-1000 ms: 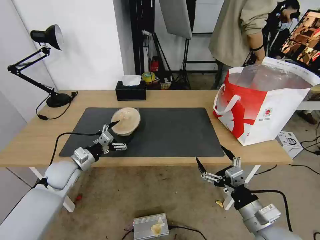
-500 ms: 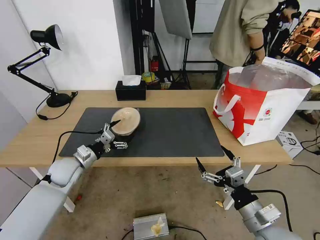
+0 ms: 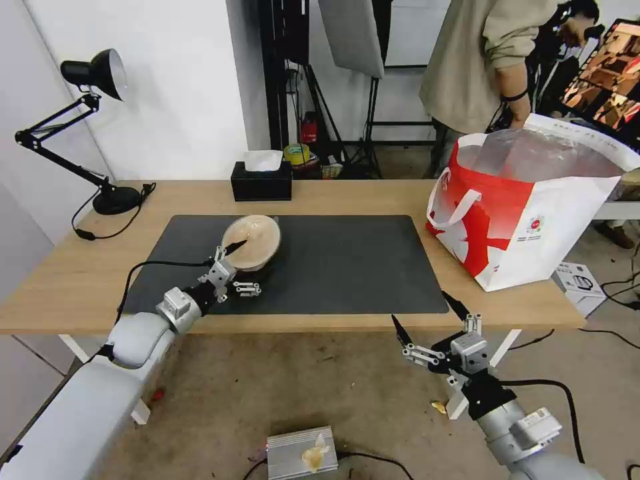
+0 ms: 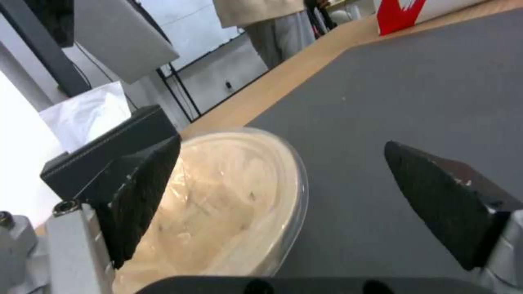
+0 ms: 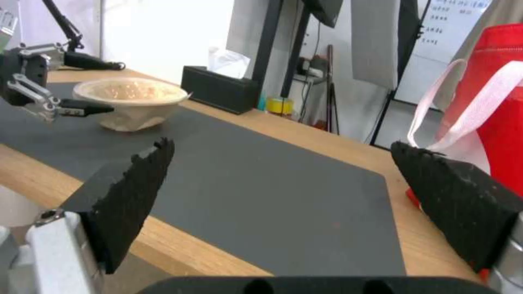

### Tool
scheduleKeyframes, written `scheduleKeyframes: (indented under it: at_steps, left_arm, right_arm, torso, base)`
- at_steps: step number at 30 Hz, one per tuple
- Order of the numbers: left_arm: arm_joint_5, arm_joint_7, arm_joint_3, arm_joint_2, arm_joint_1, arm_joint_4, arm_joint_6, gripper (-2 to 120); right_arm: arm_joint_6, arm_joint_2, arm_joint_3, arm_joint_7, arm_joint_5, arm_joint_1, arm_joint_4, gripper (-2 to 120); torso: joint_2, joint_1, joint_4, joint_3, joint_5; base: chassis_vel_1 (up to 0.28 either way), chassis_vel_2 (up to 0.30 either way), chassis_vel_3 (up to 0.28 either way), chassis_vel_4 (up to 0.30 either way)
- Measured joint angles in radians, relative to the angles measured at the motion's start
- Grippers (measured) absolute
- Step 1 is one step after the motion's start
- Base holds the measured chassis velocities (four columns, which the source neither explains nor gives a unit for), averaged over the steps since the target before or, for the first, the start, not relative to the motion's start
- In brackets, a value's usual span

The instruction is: Pick up the trash from the table and place it into the takeout bag.

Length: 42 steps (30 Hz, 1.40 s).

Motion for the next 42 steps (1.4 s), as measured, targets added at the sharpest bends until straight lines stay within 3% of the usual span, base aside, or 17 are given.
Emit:
scheduleKeyframes:
  at_steps: [42]
  left_arm:
    - [0.045, 0.007, -0.005, -0.019, -0.045, 0.115, -0.021, 100]
  right_arm:
    - [0.000, 0.000, 0.000, 0.000, 0.000, 0.000, 0.000, 100]
  torso:
    - [0.000, 0.000, 0.0001, 0.000, 0.0000]
  base:
    - [0.000, 0.000, 0.000, 0.000]
